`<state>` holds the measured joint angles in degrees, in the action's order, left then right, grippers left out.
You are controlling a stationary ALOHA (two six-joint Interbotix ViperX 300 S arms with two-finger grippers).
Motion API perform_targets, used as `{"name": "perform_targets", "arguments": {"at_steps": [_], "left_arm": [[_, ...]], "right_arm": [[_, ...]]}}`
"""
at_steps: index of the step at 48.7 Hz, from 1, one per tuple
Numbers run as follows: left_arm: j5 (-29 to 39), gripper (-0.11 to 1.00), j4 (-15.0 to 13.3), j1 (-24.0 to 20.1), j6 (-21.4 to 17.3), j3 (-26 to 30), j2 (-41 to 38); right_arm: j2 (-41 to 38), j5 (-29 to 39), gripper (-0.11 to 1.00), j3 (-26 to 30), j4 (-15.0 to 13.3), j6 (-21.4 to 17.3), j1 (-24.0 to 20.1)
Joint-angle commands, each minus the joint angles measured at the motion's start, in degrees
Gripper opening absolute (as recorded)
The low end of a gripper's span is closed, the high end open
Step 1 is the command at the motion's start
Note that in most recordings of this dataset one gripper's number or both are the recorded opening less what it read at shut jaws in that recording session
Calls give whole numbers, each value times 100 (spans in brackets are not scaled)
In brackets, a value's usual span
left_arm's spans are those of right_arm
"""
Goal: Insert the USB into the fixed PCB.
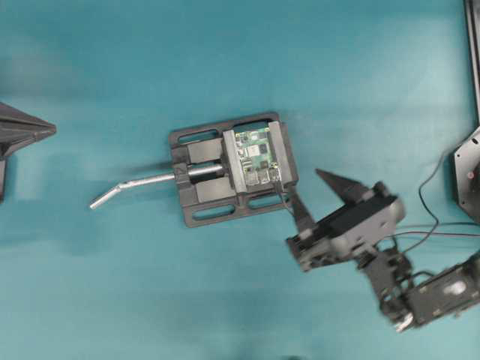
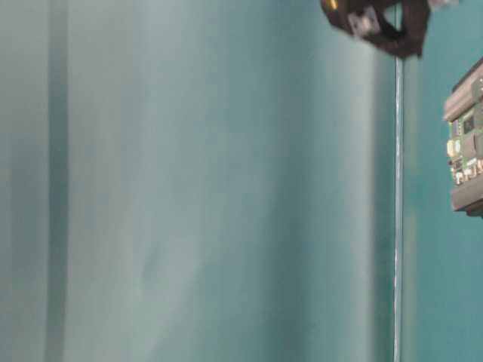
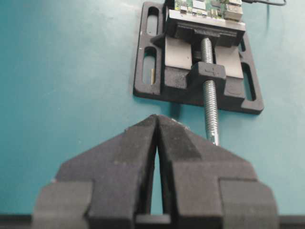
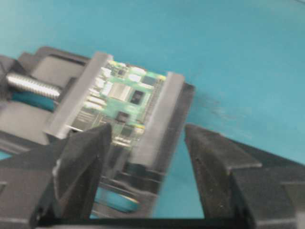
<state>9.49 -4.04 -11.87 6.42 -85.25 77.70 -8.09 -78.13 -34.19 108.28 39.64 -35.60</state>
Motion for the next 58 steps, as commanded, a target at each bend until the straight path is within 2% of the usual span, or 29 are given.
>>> {"name": "perform_targets", "arguments": {"at_steps": [1,11,18,29,38,44,48,54,58], "left_arm": [[-26,0,18,0,18,158,-44],[-26,0,18,0,18,158,-44],[-26,0,18,0,18,158,-44],[-26,0,18,0,18,158,-44],[-26,0,18,9,18,158,-44],[-26,0,18,0,18,158,-44],[-26,0,18,0,18,158,-44],[-26,0,18,0,18,158,-44],[-26,0,18,9,18,158,-44]], "right_arm": [[404,281,68,-264,-149,18,-18],[896,1213,71,-1002,-677,9,-18],[1301,1608,75,-1371,-1055,9,18],[2092,2180,78,-1916,-1433,9,316],[2663,3647,78,-2452,-1784,18,773],[2918,4491,78,-2707,-2118,35,1090],[3050,4816,78,-2777,-2496,44,1371],[3199,5203,78,-2769,-3357,44,1934],[3252,5502,78,-2707,-3823,35,2320]]}}
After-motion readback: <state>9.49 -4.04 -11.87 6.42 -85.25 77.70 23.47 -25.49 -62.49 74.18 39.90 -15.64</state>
